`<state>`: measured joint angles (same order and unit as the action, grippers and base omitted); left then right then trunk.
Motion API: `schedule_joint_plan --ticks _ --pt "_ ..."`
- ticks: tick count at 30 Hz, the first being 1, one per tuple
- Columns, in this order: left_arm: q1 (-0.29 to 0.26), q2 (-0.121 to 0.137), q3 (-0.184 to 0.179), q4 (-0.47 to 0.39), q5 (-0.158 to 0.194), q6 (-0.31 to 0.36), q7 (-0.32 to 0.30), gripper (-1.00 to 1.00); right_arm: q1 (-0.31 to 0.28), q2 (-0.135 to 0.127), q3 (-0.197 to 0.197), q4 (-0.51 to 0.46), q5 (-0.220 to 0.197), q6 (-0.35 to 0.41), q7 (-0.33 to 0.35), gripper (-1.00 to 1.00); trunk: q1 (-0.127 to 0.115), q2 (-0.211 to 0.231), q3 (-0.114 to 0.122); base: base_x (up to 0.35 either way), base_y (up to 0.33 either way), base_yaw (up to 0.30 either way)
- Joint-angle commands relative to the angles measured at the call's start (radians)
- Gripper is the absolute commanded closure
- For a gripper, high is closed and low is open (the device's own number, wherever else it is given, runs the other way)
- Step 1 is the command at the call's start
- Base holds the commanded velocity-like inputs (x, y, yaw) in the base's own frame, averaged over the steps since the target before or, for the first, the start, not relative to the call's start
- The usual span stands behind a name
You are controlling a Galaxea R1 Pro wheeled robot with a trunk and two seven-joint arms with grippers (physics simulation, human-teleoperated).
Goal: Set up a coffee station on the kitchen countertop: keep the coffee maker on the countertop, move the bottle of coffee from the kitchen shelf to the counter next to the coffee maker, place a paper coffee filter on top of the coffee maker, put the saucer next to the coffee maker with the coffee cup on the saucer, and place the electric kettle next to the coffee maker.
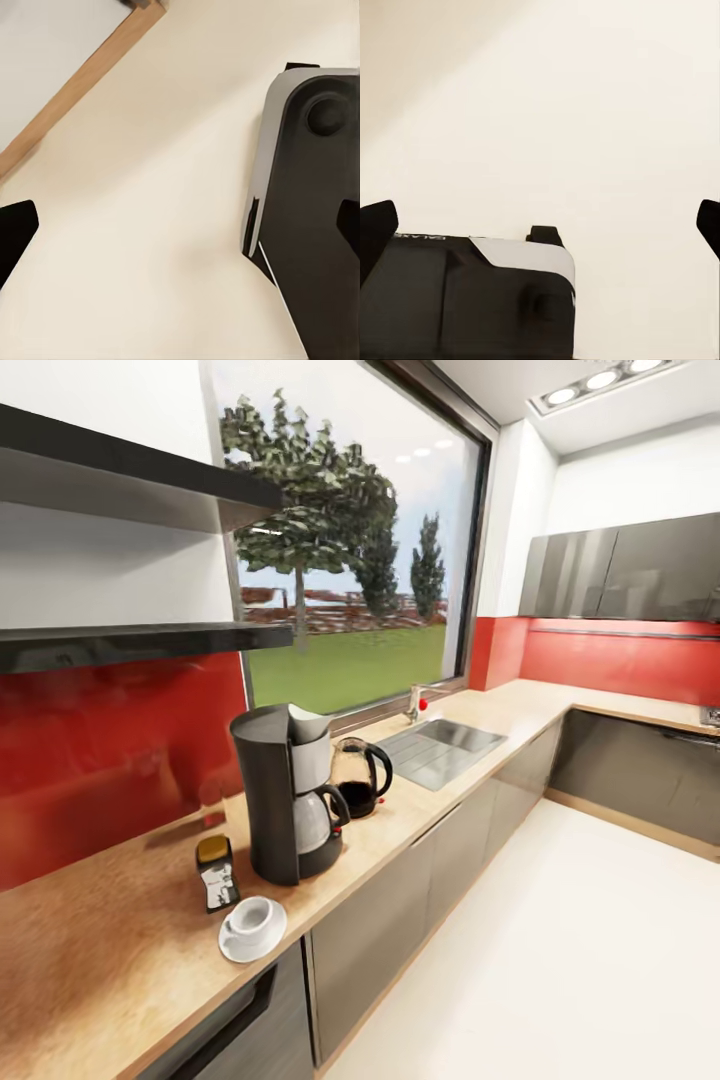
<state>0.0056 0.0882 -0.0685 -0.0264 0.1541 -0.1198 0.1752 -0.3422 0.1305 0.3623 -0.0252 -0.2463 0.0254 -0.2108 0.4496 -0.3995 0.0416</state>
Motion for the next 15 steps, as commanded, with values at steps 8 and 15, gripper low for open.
schedule_joint_plan --ticks 8,15 --pt "0.001 -0.002 -0.004 -0.001 0.011 -0.008 -0.008 -1.00 0.090 0.003 0.012 -0.001 0.092 -0.137 -0.001 -1.00 0.000 0.000 0.000 0.000 0.000 -0.115" --pt "0.001 -0.003 -0.003 -0.003 0.012 -0.009 -0.008 -1.00 0.092 -0.001 0.011 -0.001 0.095 -0.142 -0.002 -1.00 0.000 0.000 0.000 0.000 0.000 -0.003"
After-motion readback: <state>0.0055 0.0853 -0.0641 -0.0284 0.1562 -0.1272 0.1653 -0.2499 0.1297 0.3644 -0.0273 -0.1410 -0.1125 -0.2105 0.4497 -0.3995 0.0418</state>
